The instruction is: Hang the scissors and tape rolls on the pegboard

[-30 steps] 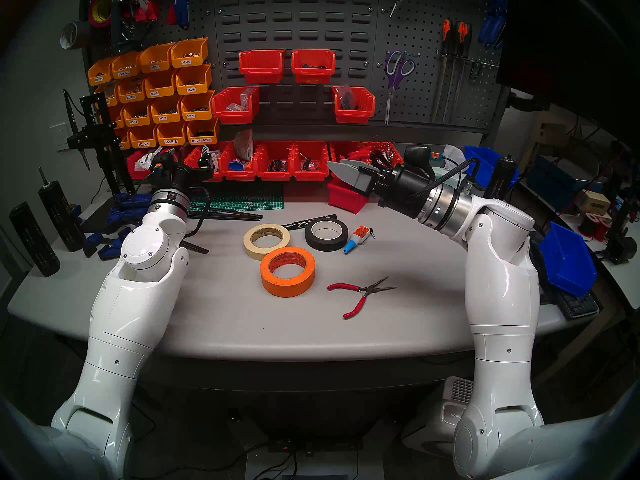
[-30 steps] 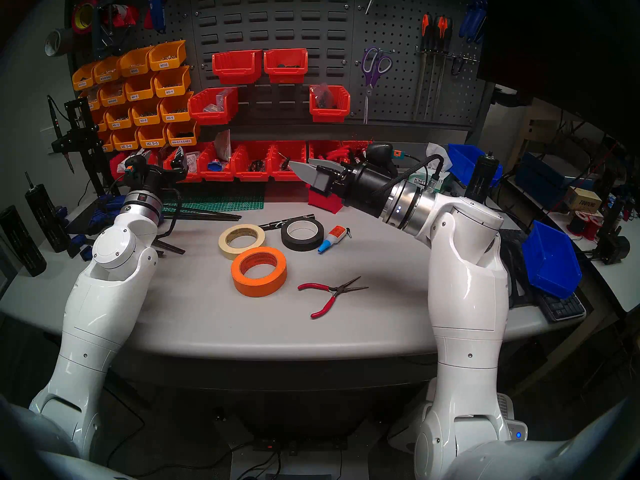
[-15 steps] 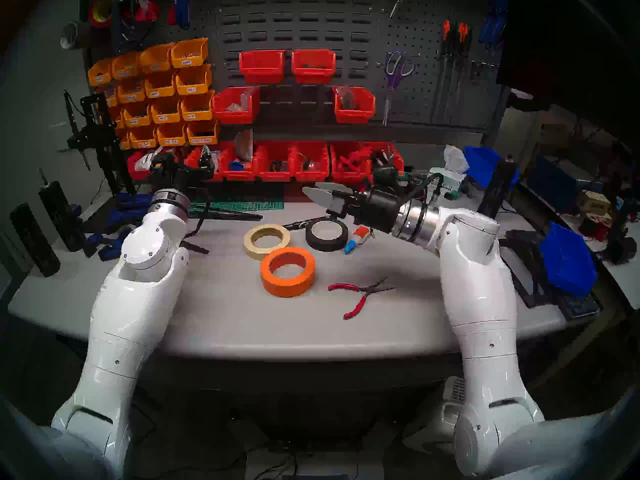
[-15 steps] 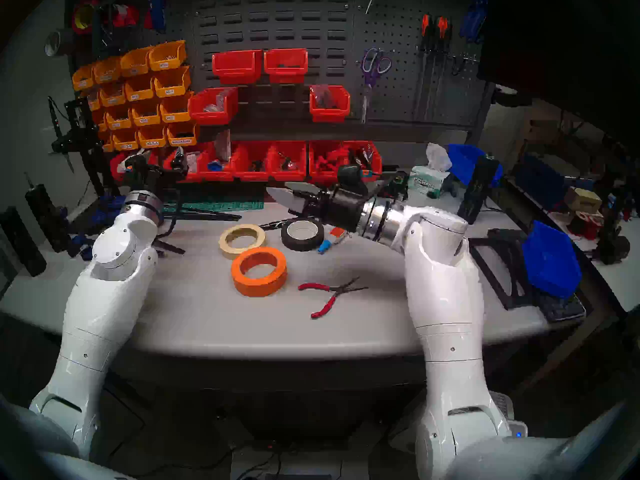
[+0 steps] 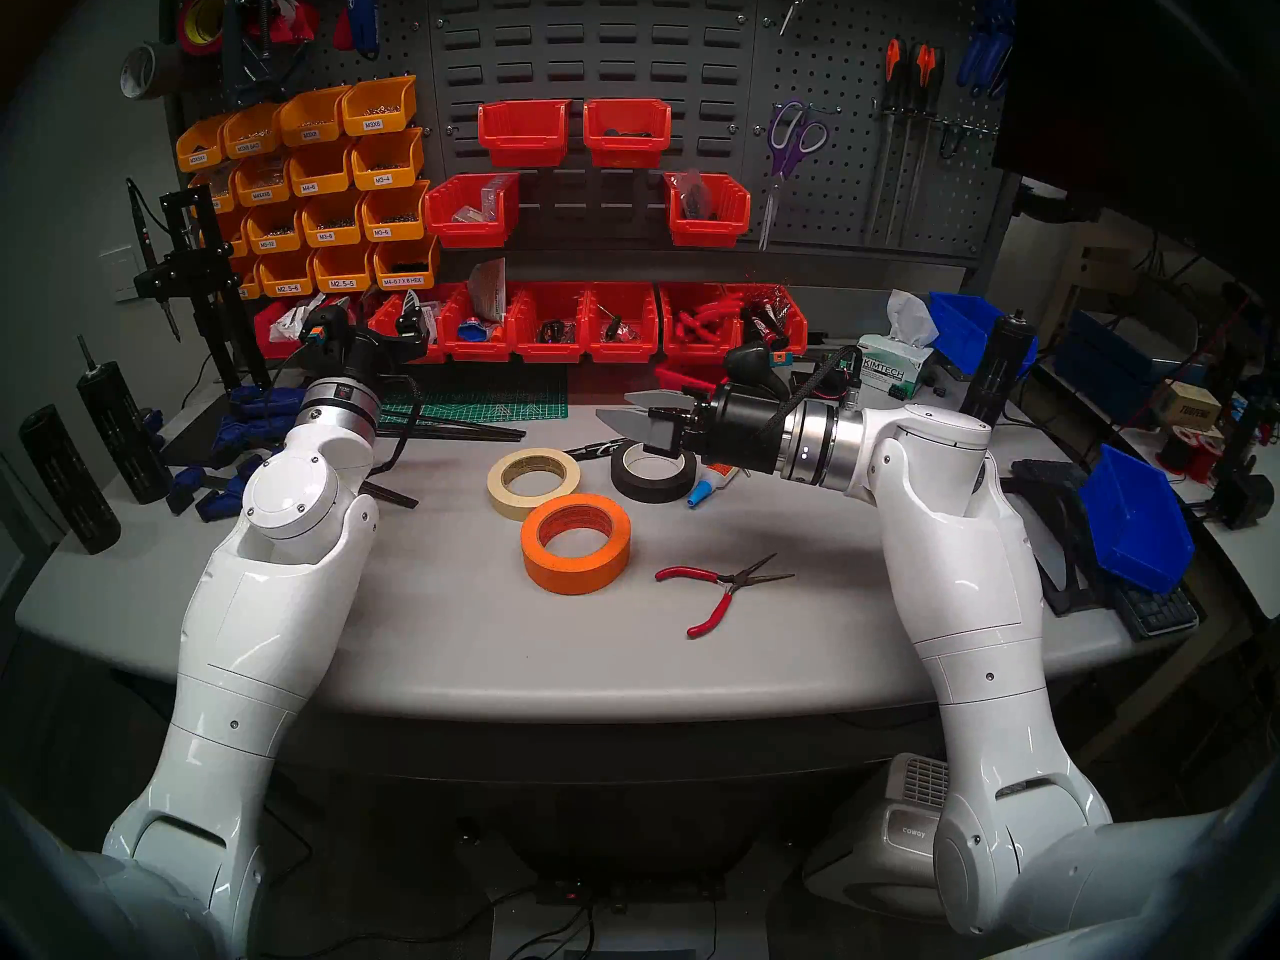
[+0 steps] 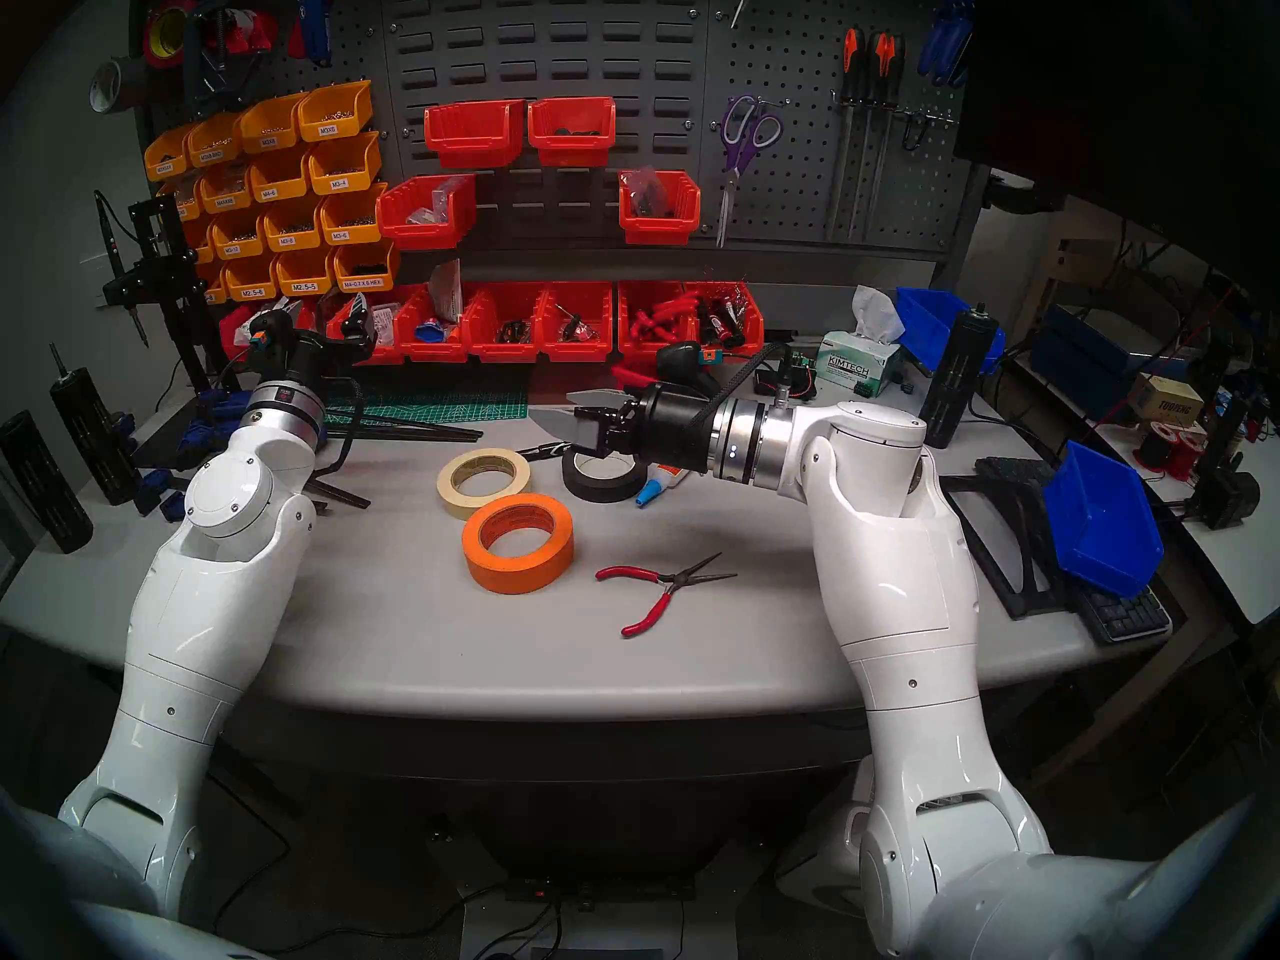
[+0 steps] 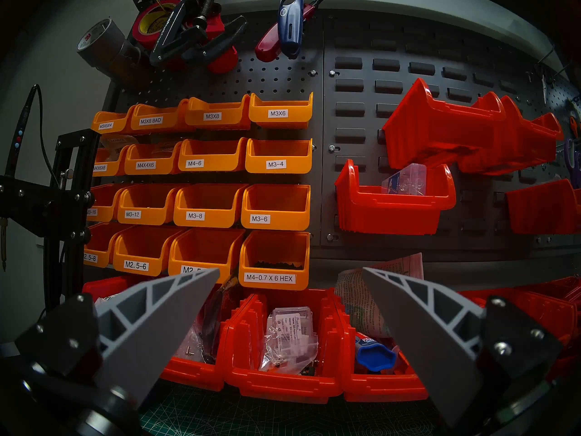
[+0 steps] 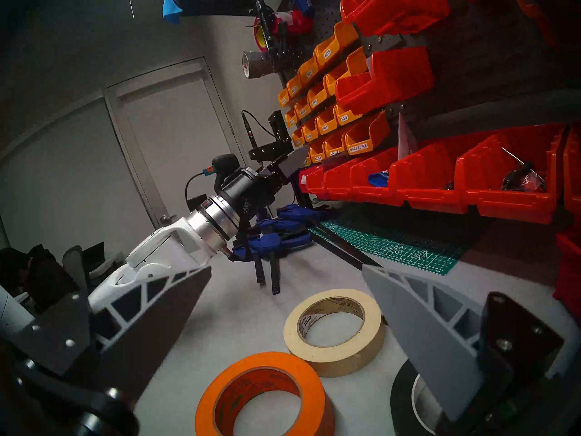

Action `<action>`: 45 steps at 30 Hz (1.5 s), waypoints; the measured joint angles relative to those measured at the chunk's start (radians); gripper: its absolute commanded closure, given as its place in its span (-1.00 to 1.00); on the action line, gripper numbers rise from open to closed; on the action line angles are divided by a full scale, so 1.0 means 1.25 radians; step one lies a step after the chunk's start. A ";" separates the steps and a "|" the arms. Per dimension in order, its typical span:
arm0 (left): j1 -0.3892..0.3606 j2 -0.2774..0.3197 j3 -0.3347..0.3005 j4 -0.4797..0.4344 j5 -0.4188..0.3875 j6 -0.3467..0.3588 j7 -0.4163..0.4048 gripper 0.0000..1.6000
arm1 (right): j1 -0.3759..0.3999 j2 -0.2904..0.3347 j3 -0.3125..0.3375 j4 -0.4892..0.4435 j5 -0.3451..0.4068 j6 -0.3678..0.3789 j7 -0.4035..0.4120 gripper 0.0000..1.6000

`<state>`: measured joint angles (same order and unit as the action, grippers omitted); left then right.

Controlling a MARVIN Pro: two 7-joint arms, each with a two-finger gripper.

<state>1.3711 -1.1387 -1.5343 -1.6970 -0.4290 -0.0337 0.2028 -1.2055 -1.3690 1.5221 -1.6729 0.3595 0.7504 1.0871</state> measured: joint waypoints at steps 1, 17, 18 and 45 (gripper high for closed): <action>0.000 0.000 0.000 0.000 0.000 0.000 0.000 -1.00 | 0.002 0.003 -0.003 -0.002 0.001 0.004 -0.004 -1.00; 0.000 0.000 0.000 0.000 0.000 0.000 0.000 -1.00 | 0.029 0.056 -0.064 -0.021 0.087 0.096 -0.098 -1.00; 0.000 0.000 0.000 0.000 0.000 0.000 0.000 -1.00 | 0.029 0.060 -0.071 -0.021 0.098 0.103 -0.105 -1.00; 0.000 0.000 0.000 0.000 0.000 0.000 0.000 -1.00 | 0.021 0.179 -0.194 -0.033 0.251 0.143 -0.151 -1.00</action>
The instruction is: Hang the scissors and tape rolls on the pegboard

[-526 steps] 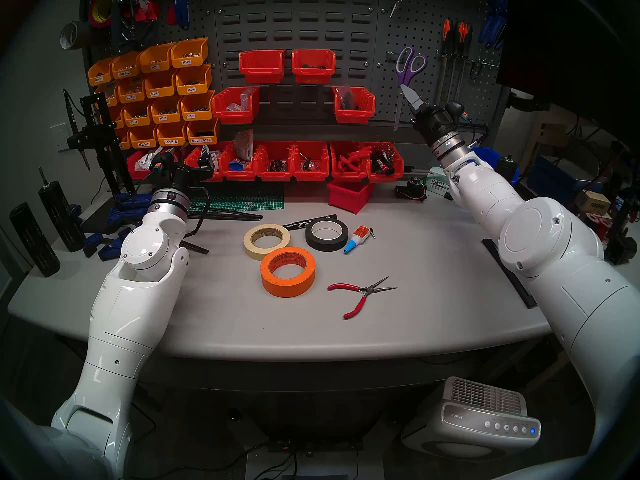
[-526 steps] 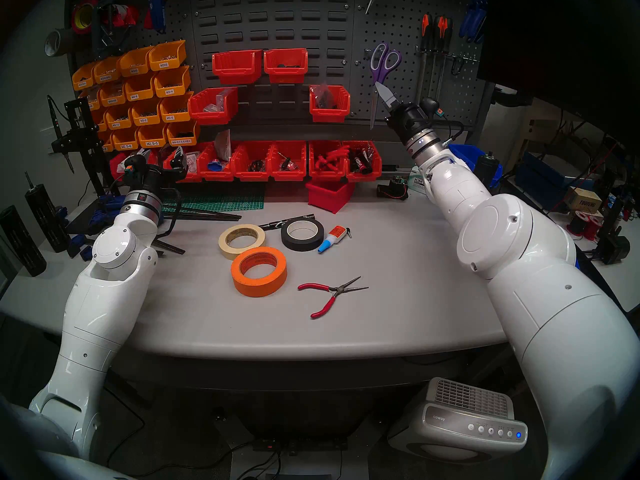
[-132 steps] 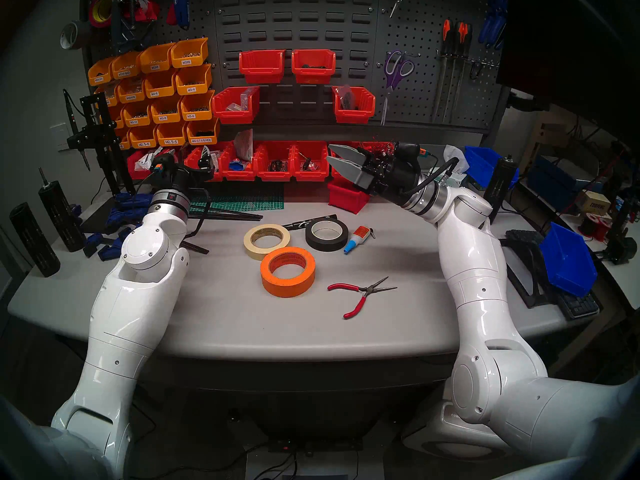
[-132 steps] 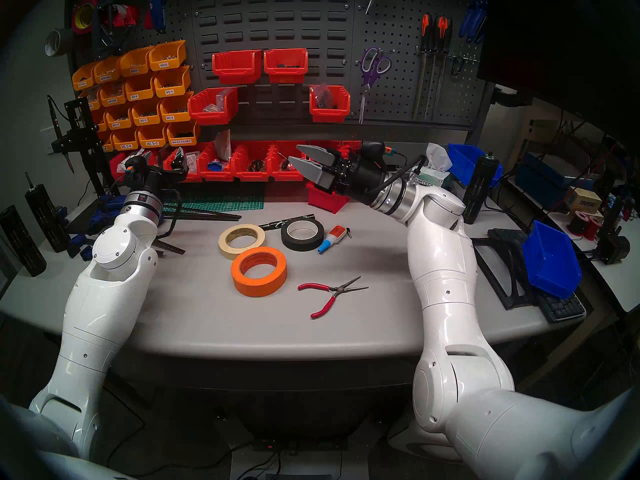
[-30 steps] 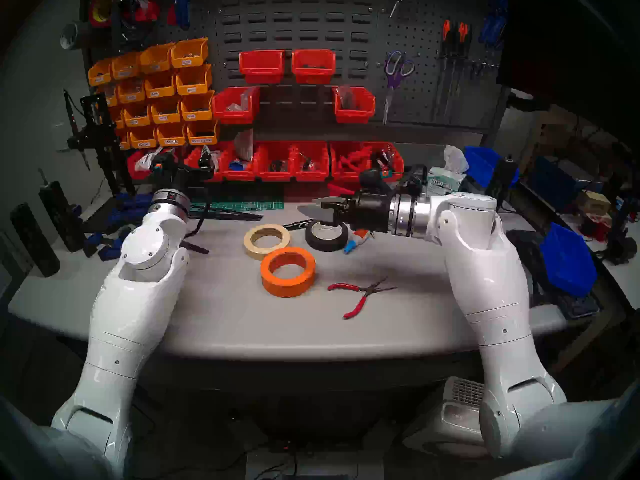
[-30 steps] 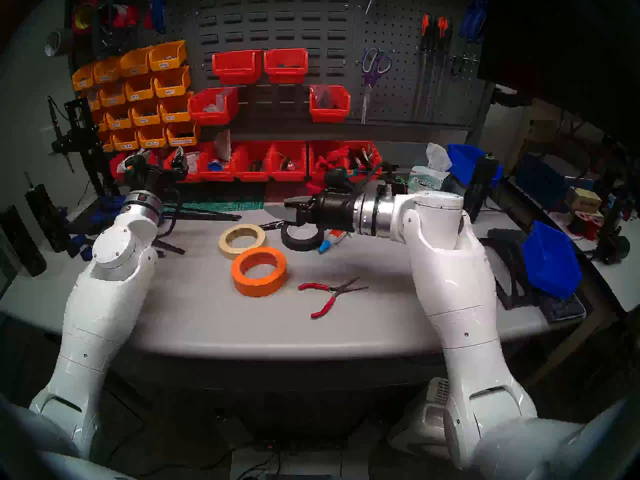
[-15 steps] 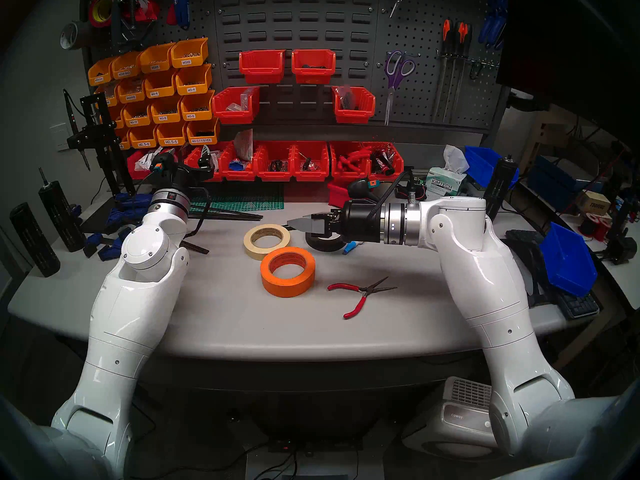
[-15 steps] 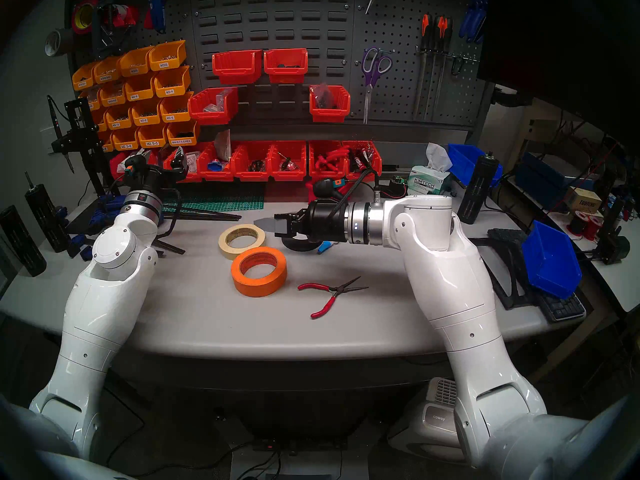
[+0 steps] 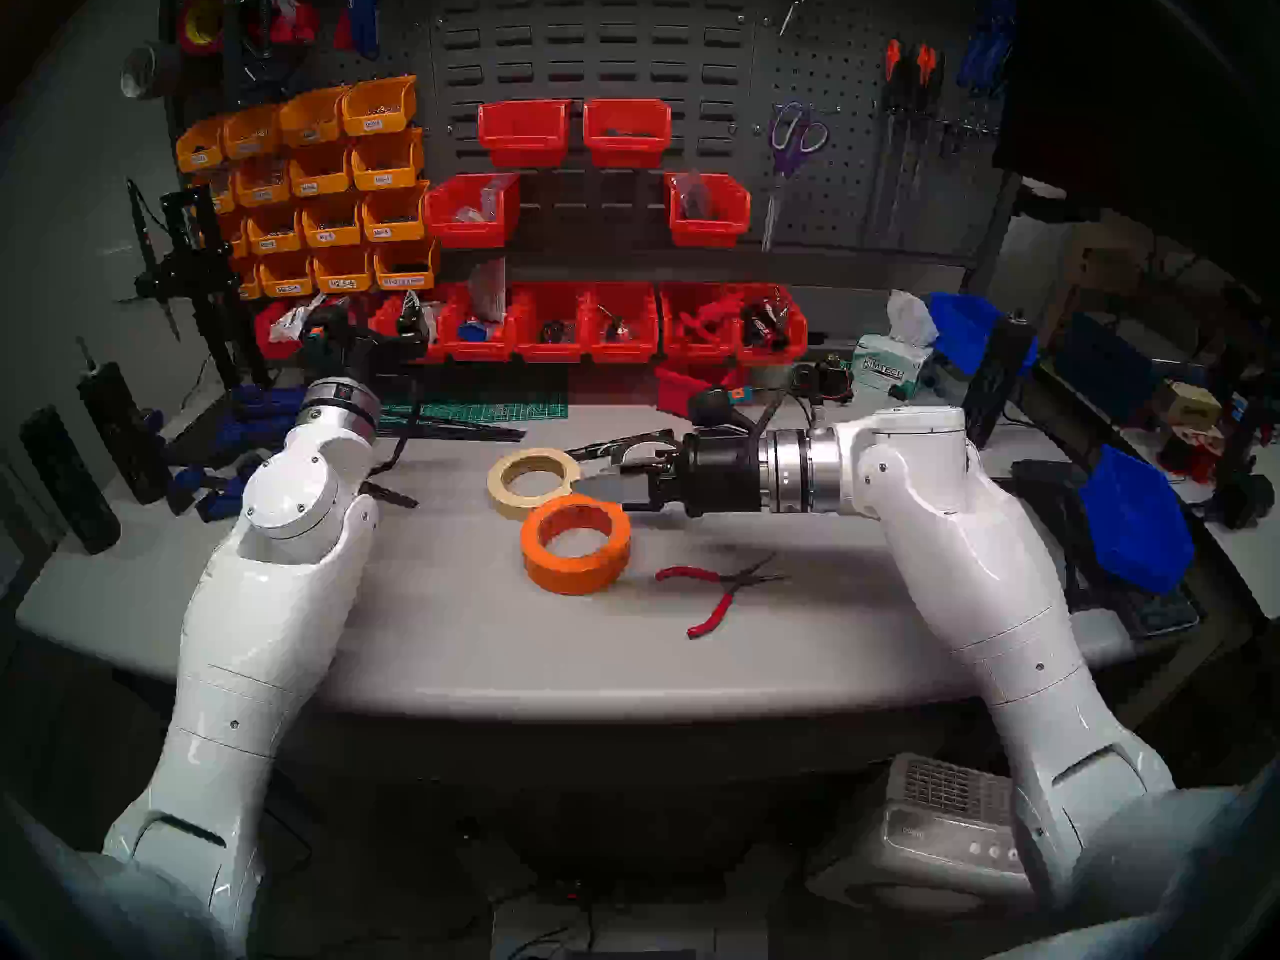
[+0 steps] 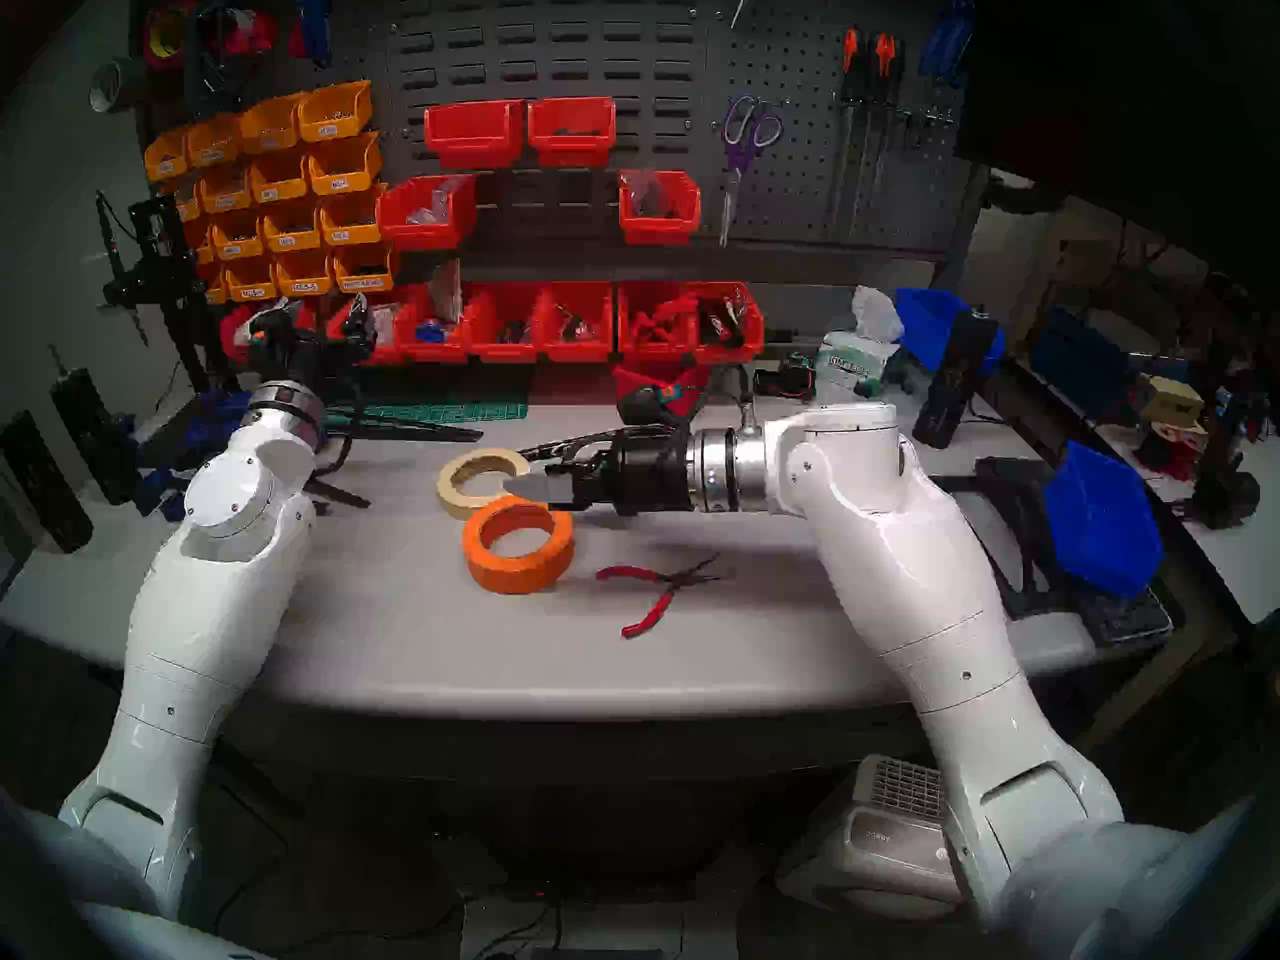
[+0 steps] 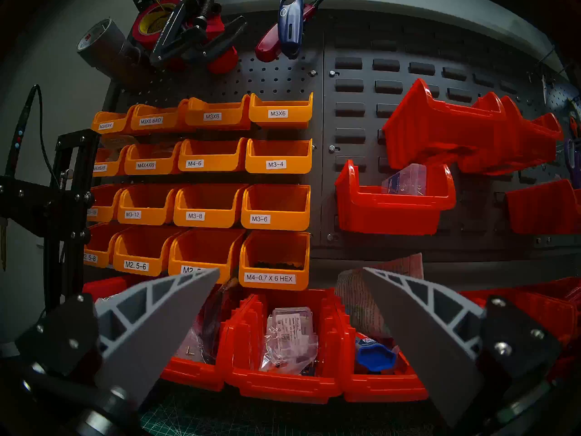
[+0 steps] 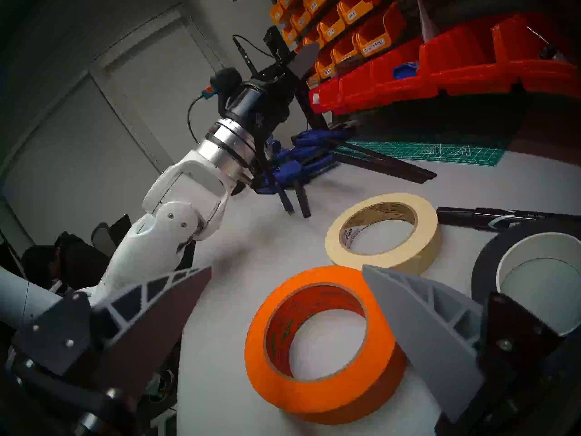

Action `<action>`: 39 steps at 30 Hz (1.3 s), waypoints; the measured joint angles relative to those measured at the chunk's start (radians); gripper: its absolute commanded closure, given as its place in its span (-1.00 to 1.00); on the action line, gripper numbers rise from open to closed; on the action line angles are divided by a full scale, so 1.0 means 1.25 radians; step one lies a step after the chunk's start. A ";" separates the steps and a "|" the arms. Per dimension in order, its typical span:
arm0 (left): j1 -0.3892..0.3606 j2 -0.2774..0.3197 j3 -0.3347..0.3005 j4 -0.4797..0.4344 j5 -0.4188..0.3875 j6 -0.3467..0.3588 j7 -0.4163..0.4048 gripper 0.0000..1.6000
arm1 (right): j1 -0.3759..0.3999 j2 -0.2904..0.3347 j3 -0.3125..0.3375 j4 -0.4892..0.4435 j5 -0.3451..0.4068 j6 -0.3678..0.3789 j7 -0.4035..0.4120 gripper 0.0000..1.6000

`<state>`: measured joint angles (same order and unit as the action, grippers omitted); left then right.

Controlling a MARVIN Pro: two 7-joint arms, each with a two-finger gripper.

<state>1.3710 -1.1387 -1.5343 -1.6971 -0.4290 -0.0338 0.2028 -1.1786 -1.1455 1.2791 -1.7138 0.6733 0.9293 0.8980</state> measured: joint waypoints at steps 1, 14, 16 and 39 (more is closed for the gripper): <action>0.000 0.000 0.000 0.000 0.000 0.000 0.000 -1.00 | 0.000 0.000 0.000 0.000 0.000 0.000 0.000 -1.00; 0.000 0.000 0.000 0.000 0.000 0.000 0.000 -1.00 | -0.003 0.060 -0.028 -0.009 0.033 -0.008 0.008 -1.00; 0.000 0.000 0.000 0.000 0.000 0.000 0.000 -1.00 | 0.000 0.067 -0.040 -0.009 0.035 -0.009 0.009 -1.00; 0.000 0.000 0.000 0.000 0.000 0.000 0.000 -1.00 | 0.059 0.083 -0.122 0.018 0.014 -0.045 0.029 -1.00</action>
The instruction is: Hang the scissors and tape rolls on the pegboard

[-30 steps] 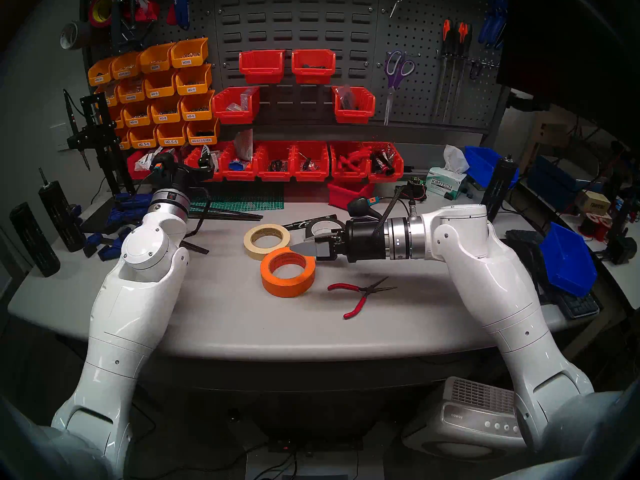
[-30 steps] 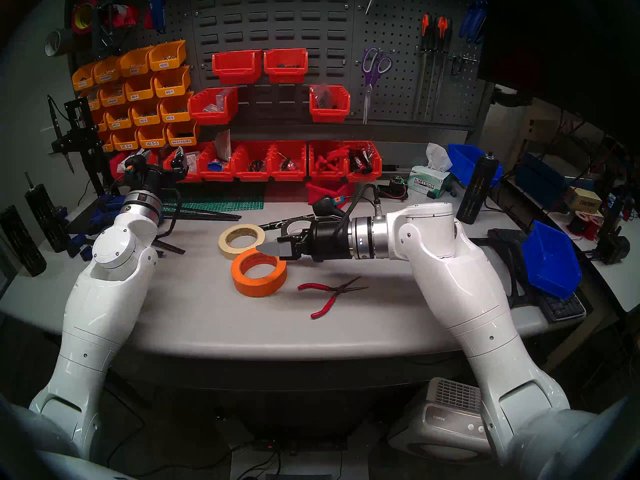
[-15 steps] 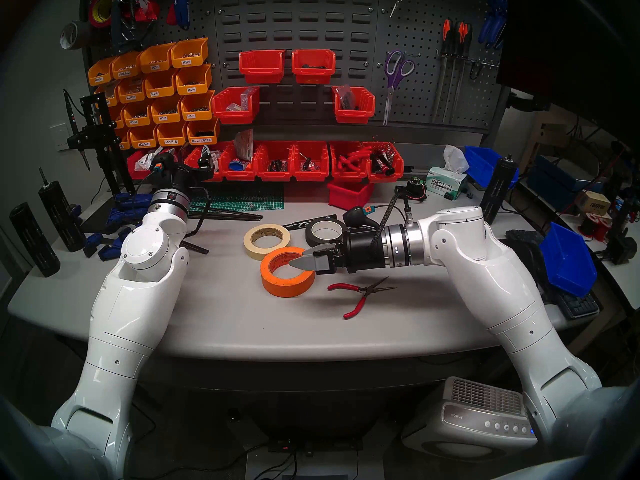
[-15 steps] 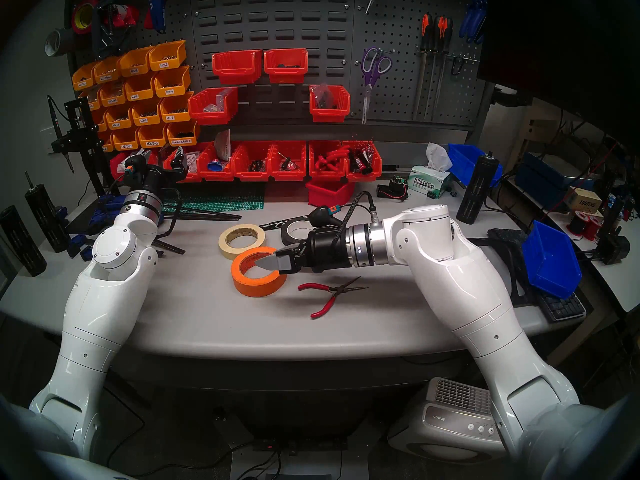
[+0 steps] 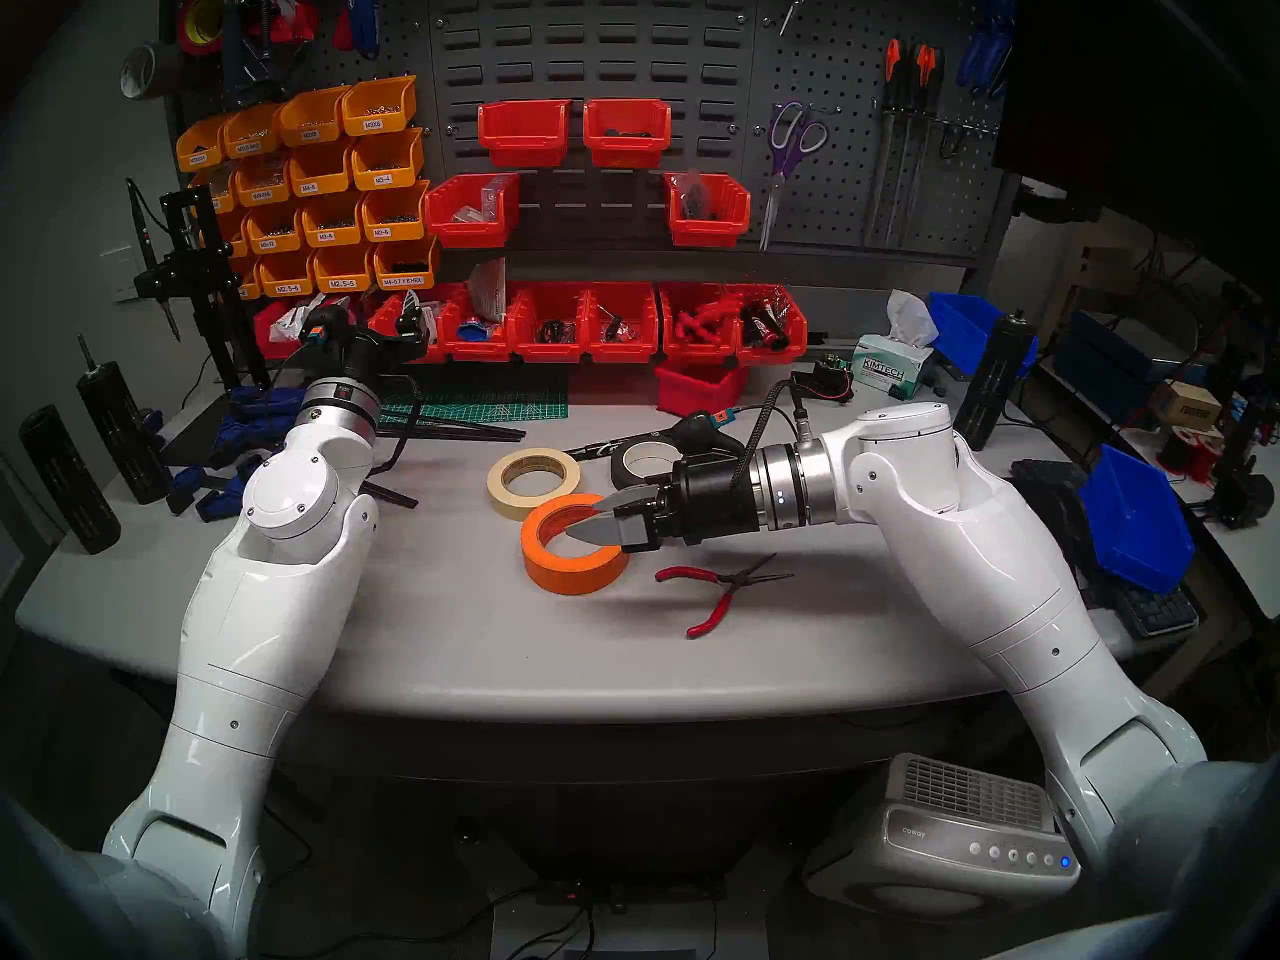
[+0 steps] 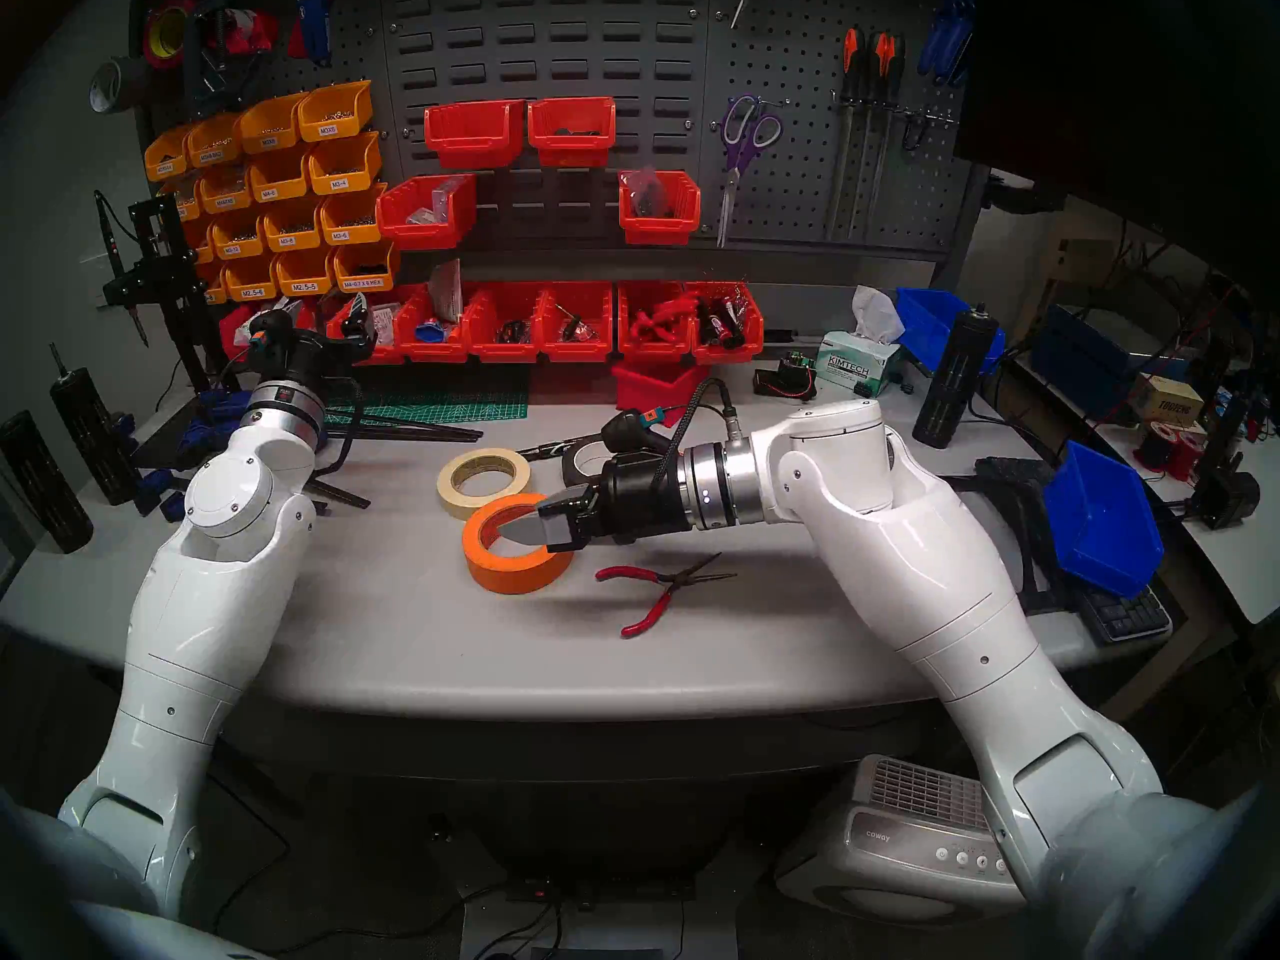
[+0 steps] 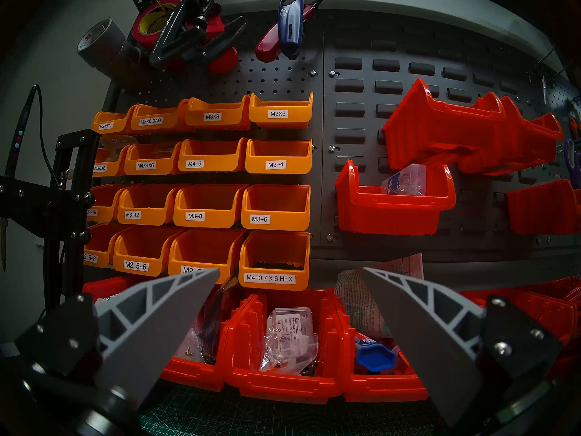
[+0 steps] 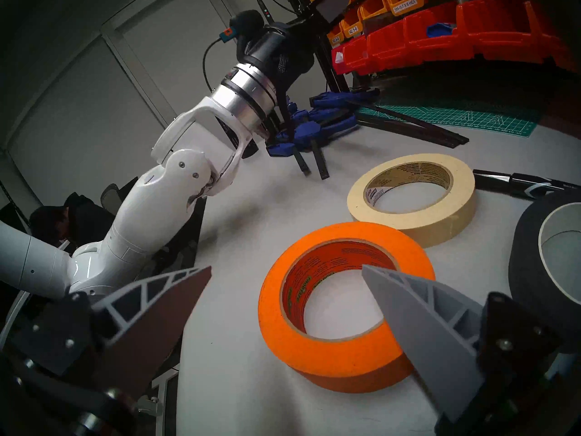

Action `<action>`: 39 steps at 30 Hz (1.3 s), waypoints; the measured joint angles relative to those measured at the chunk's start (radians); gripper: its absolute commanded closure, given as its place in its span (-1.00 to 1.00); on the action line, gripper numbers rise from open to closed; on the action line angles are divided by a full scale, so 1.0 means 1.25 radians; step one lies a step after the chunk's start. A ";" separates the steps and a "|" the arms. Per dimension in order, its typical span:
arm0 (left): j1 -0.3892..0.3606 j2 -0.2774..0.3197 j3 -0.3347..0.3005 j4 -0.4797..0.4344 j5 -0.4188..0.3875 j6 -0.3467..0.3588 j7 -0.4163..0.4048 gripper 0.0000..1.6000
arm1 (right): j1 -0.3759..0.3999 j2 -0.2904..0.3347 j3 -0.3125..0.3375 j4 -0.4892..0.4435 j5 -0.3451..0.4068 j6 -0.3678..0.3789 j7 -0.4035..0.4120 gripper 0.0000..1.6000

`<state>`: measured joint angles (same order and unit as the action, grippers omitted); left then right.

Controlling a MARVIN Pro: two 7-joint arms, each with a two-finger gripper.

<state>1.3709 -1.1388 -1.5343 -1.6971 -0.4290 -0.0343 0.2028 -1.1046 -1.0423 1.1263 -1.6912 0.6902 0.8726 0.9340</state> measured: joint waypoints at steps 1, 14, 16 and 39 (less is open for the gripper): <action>0.000 0.000 0.000 0.000 0.000 0.000 0.000 -1.00 | 0.001 0.000 0.000 0.002 -0.003 -0.001 0.000 -1.00; 0.000 0.000 0.000 0.000 0.000 0.000 0.000 -1.00 | 0.006 -0.008 0.006 0.026 -0.033 -0.024 -0.026 -1.00; 0.000 0.000 0.000 0.000 0.000 0.000 0.000 -1.00 | 0.009 -0.008 0.003 0.028 -0.034 -0.024 -0.021 -1.00; 0.000 0.000 0.000 0.000 0.000 0.000 0.000 -1.00 | 0.045 0.013 -0.024 0.046 -0.087 -0.023 0.010 -1.00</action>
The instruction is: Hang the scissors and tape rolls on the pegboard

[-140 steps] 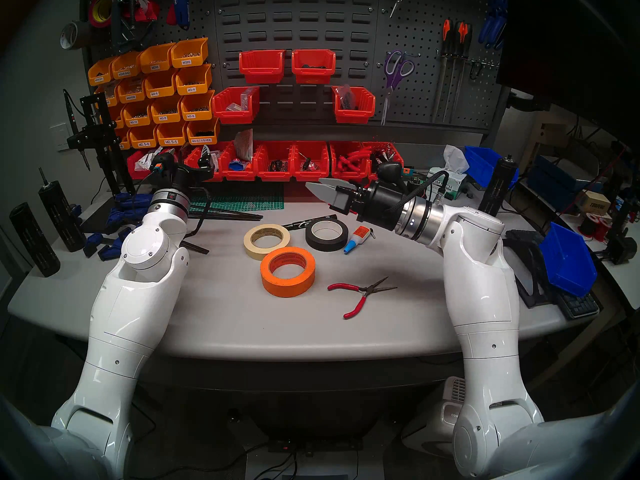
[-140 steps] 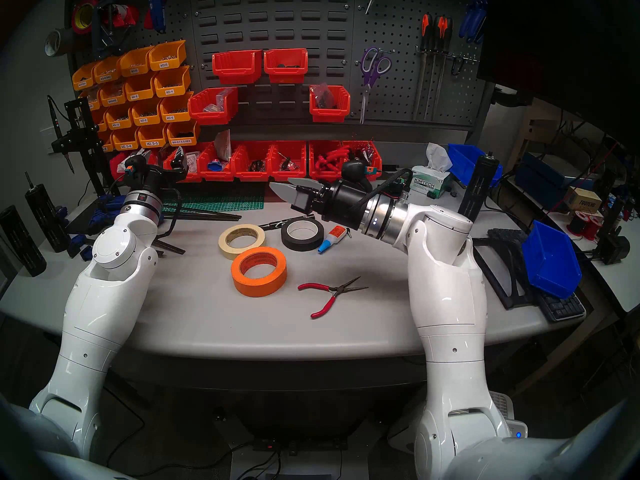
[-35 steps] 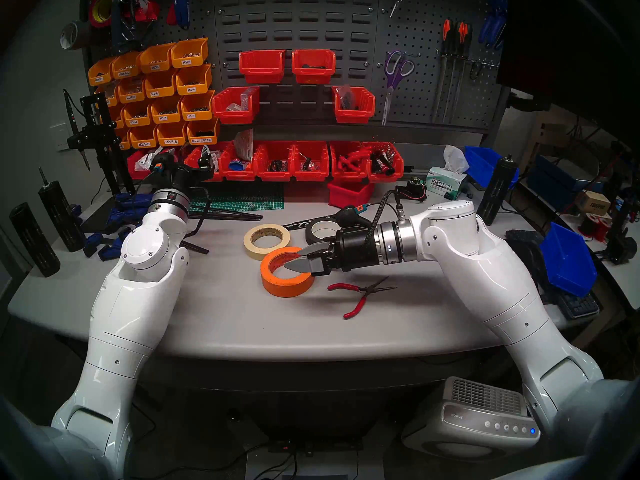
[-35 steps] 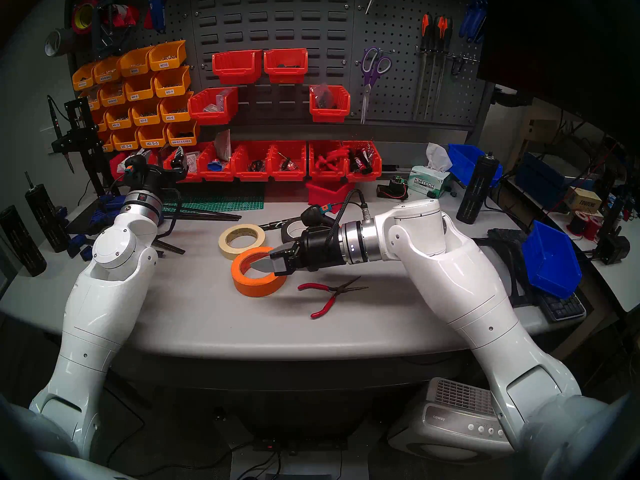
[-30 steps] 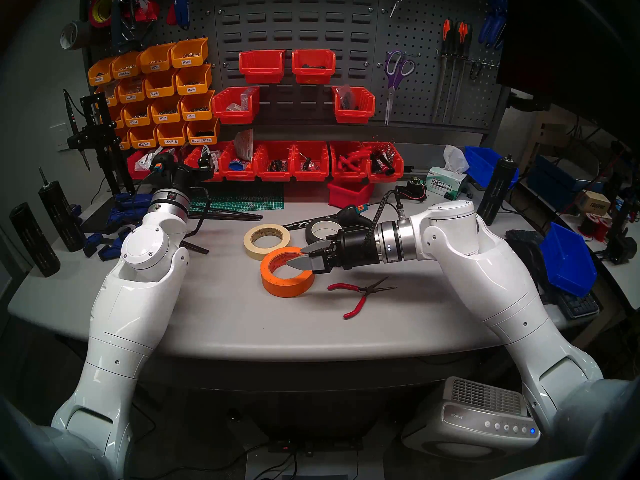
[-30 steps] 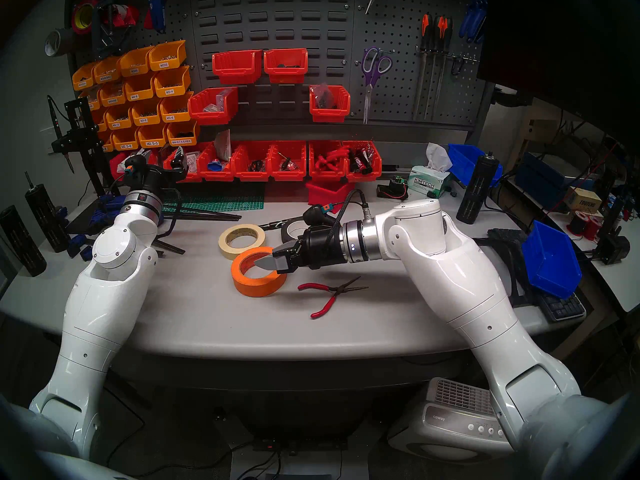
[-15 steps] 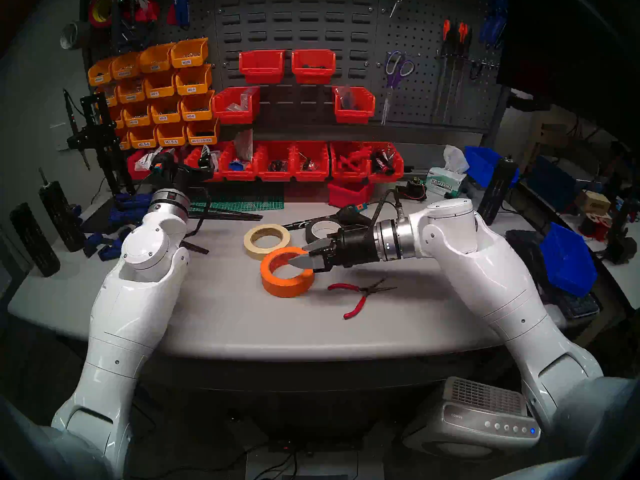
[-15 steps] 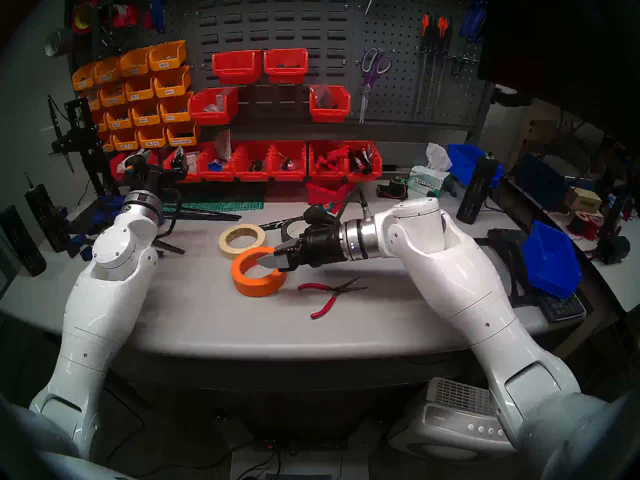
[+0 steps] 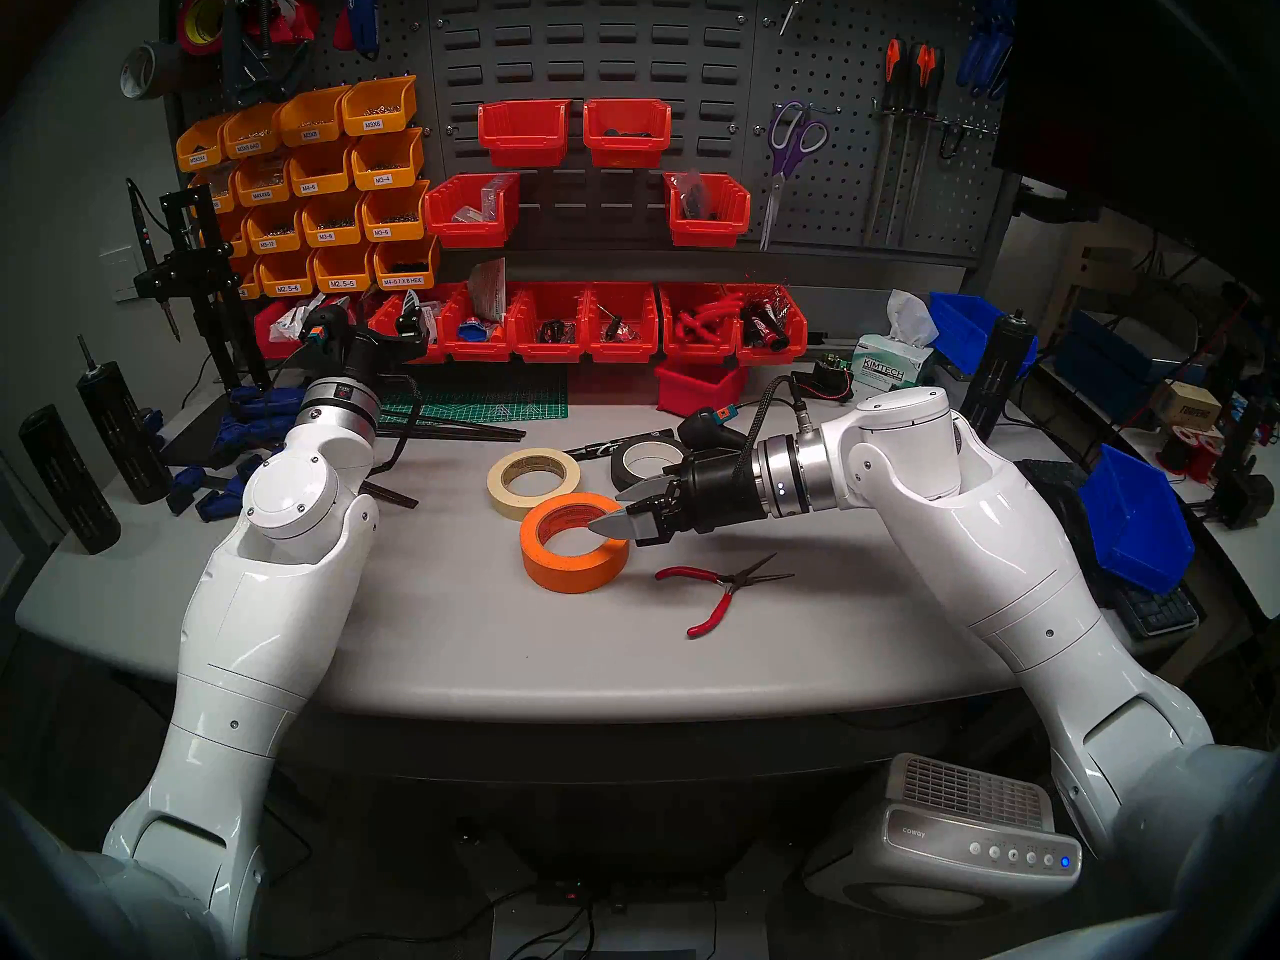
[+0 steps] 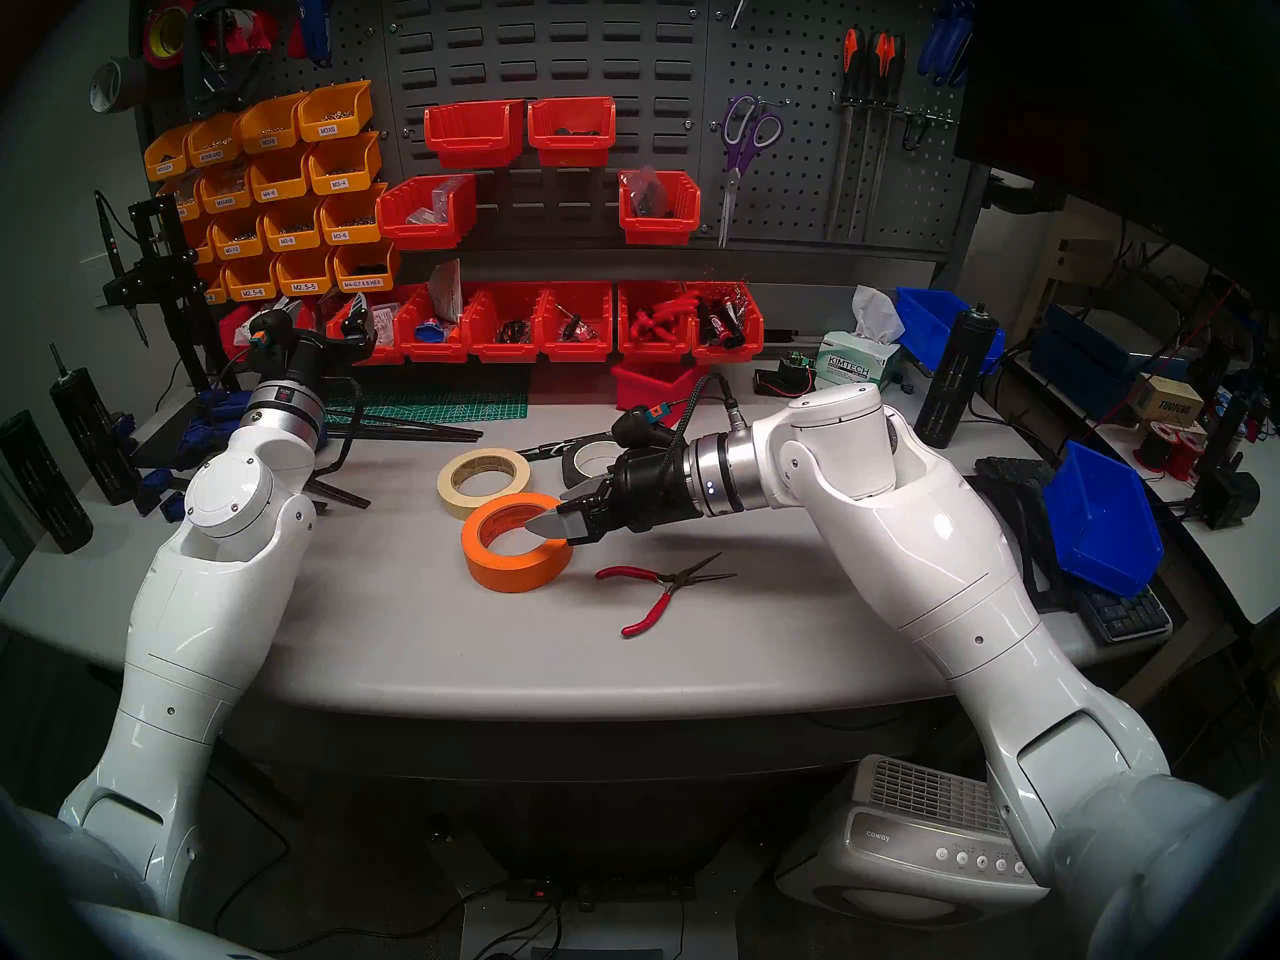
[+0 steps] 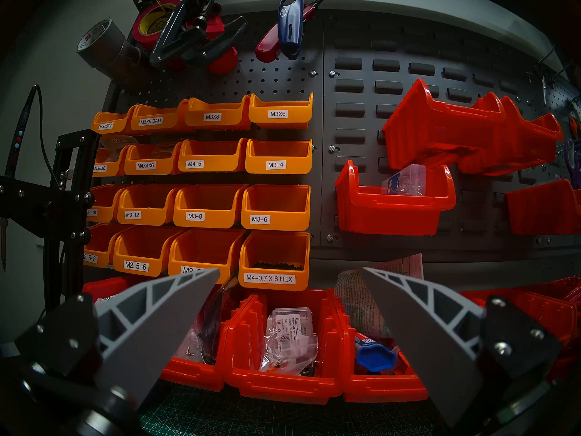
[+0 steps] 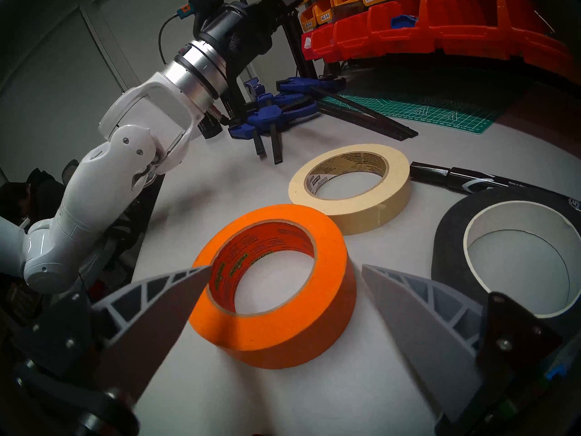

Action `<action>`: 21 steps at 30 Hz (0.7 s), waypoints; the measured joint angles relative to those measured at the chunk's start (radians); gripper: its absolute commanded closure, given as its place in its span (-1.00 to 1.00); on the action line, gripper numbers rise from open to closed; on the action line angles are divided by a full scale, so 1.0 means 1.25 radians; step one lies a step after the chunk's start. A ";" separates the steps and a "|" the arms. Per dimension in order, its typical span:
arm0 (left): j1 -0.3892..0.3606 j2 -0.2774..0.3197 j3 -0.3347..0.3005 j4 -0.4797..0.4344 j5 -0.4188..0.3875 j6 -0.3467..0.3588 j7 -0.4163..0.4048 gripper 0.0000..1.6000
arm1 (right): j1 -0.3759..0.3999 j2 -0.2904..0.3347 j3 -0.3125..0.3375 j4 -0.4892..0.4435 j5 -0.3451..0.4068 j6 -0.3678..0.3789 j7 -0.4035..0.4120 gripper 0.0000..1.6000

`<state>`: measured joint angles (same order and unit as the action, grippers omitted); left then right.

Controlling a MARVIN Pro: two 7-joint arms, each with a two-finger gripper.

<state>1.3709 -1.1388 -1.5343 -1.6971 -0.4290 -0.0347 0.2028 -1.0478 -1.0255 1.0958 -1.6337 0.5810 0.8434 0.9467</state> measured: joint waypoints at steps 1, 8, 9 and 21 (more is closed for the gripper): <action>0.000 0.000 0.000 0.000 0.000 0.000 0.000 -1.00 | 0.001 0.000 -0.002 0.002 -0.002 0.000 0.002 -1.00; 0.000 0.000 0.000 0.000 0.000 0.000 0.000 -1.00 | 0.013 0.000 -0.019 0.015 -0.009 -0.001 0.023 -1.00; 0.000 0.000 0.000 0.000 0.000 0.000 0.000 -1.00 | 0.014 0.000 -0.020 0.016 -0.009 -0.001 0.025 -1.00; 0.000 0.000 0.000 0.000 0.000 0.000 0.000 -1.00 | 0.054 -0.001 -0.079 0.030 -0.033 0.010 0.024 -1.00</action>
<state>1.3708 -1.1388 -1.5343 -1.6971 -0.4290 -0.0349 0.2028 -0.9801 -1.0262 0.9973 -1.5957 0.5393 0.8563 0.9766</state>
